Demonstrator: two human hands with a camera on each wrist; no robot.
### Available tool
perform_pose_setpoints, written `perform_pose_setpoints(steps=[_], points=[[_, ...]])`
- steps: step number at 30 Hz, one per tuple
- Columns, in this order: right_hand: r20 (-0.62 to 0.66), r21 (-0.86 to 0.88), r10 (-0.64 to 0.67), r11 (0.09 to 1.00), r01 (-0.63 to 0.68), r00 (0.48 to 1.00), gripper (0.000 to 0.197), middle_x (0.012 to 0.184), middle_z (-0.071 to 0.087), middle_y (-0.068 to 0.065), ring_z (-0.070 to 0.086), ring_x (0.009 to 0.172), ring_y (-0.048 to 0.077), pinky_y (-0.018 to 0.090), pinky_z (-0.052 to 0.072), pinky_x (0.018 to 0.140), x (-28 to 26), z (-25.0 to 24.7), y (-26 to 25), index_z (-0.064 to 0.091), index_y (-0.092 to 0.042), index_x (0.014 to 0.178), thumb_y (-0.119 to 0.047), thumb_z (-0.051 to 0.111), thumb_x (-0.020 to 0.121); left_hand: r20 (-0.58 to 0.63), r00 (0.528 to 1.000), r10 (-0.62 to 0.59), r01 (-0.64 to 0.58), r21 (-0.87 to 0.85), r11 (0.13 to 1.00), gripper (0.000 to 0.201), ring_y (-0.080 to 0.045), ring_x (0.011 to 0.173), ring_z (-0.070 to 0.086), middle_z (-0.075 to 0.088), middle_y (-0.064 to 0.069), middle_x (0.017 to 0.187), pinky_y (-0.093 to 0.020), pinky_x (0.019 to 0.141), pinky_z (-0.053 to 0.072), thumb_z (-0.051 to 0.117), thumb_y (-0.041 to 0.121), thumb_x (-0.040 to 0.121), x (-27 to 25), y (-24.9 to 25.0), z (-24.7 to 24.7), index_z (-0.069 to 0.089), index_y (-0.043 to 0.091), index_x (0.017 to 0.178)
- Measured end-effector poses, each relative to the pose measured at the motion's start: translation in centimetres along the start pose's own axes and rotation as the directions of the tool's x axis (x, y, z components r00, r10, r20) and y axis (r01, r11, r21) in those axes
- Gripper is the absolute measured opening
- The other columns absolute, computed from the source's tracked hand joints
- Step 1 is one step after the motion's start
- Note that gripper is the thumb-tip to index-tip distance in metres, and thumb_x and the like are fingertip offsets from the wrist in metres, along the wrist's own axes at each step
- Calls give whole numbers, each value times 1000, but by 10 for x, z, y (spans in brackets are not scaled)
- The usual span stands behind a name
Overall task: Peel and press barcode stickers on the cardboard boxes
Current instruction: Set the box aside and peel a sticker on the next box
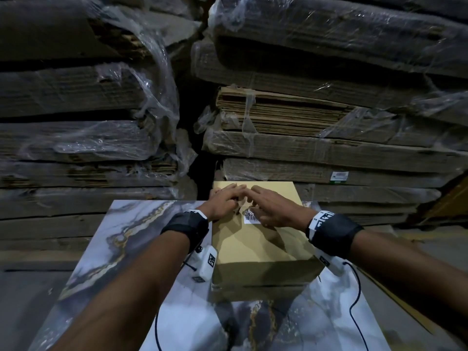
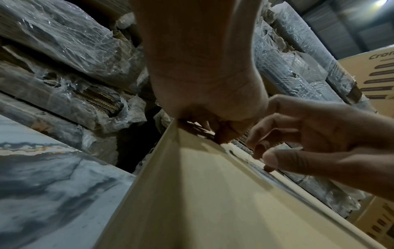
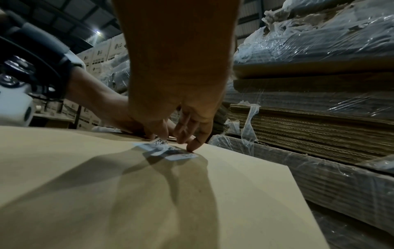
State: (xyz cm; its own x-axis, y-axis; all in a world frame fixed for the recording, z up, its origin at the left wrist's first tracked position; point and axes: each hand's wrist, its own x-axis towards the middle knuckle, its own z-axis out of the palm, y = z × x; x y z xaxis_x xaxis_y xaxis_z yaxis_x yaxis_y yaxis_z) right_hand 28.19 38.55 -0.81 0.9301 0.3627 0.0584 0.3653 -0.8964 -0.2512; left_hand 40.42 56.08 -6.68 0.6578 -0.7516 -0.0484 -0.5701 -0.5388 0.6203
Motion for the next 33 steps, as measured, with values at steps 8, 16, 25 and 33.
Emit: perform_pose_setpoints(steps=[8, 16, 25, 33], points=[[-17, -46, -61, 997, 61, 998, 38, 142, 59, -1, 53, 125, 22, 43, 49, 100, 3, -3, 0, 67, -23, 133, -15, 67, 96, 29, 1000, 9, -6, -115, 993, 80, -14, 153, 19, 35, 3, 162, -41, 125, 10, 47, 26, 69, -4, 9, -9, 50, 21, 149], [18, -134, -125, 983, 126, 992, 20, 126, 69, 3, 56, 114, 26, 33, 46, 85, 9, 4, -4, 77, -16, 111, -12, 66, 94, 101, 995, -4, 0, 45, 999, 88, -14, 155, 9, 22, 5, 167, -39, 123, 1, 34, 25, 69, -11, 17, -10, 35, 25, 157], [88, -192, -137, 969, 152, 987, 24, 135, 52, 9, 53, 113, 27, 42, 51, 84, 9, 5, 3, 63, -14, 122, -25, 49, 106, 185, 981, -55, 17, 199, 980, 70, -18, 156, -1, 7, 4, 170, -40, 120, 3, 39, 16, 95, -17, 29, -17, 18, 24, 161], [3, -122, -197, 973, 196, 980, 19, 115, 47, 6, 36, 93, 16, 35, 41, 80, 7, 16, 18, 58, -19, 118, -29, 46, 108, 195, 978, -72, 27, 223, 974, 67, -19, 156, -1, 4, 4, 170, -46, 122, 4, 44, 7, 99, -19, 40, -22, 23, 23, 160]])
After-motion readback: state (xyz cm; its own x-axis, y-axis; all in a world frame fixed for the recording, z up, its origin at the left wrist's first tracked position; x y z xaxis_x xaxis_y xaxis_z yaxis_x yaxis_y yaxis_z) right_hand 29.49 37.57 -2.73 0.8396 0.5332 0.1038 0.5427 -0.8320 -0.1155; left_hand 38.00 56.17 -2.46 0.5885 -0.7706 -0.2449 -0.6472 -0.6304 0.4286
